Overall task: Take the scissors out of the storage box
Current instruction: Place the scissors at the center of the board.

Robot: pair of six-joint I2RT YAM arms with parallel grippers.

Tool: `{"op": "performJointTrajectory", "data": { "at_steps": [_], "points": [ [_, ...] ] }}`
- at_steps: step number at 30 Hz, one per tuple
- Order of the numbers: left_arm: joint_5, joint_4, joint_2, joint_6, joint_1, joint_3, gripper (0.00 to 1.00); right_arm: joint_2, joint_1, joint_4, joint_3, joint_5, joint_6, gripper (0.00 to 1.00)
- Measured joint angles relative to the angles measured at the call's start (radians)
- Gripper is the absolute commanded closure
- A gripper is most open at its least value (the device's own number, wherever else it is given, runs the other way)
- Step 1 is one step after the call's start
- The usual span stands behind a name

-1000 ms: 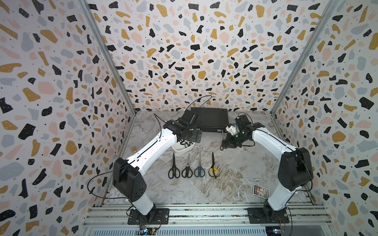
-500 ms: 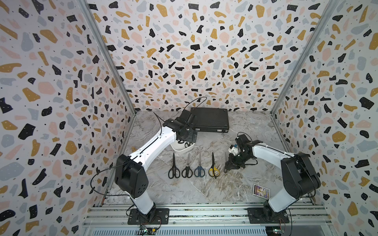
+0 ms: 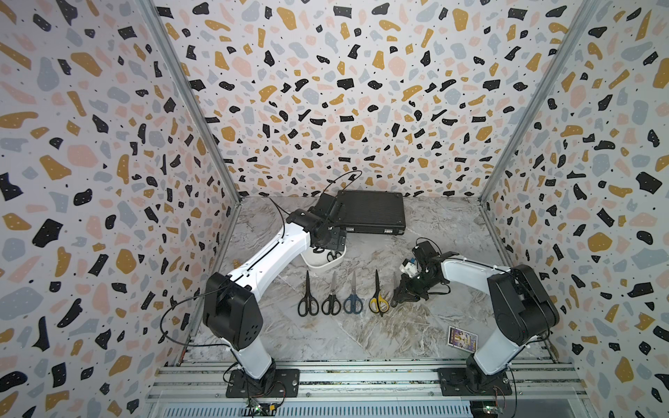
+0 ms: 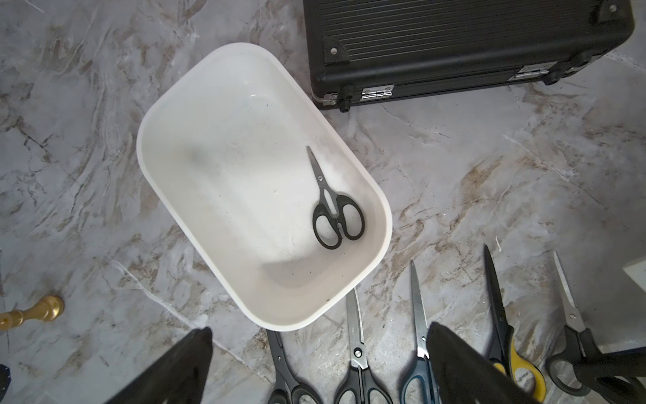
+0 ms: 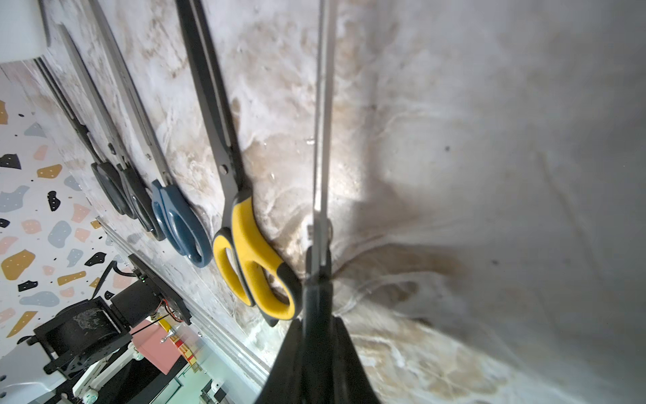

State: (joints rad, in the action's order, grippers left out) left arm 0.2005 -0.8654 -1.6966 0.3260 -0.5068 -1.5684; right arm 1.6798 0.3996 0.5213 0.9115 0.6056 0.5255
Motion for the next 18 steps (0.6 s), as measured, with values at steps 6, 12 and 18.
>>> {"op": "performJointTrajectory", "data": {
  "at_steps": [6, 12, 18],
  "points": [
    [0.015, -0.010, -0.063, -0.004, 0.020, -0.019, 0.00, -0.022, 0.000, 0.066, -0.001, -0.050, -0.022, 0.69],
    [0.017, -0.010, -0.091, -0.017, 0.033, -0.019, 0.02, -0.041, 0.000, 0.160, 0.039, -0.095, -0.064, 0.64],
    [0.022, 0.001, -0.129, -0.035, 0.035, -0.019, 0.10, -0.050, 0.000, 0.275, 0.093, -0.148, -0.117, 0.63]
  ]
}}
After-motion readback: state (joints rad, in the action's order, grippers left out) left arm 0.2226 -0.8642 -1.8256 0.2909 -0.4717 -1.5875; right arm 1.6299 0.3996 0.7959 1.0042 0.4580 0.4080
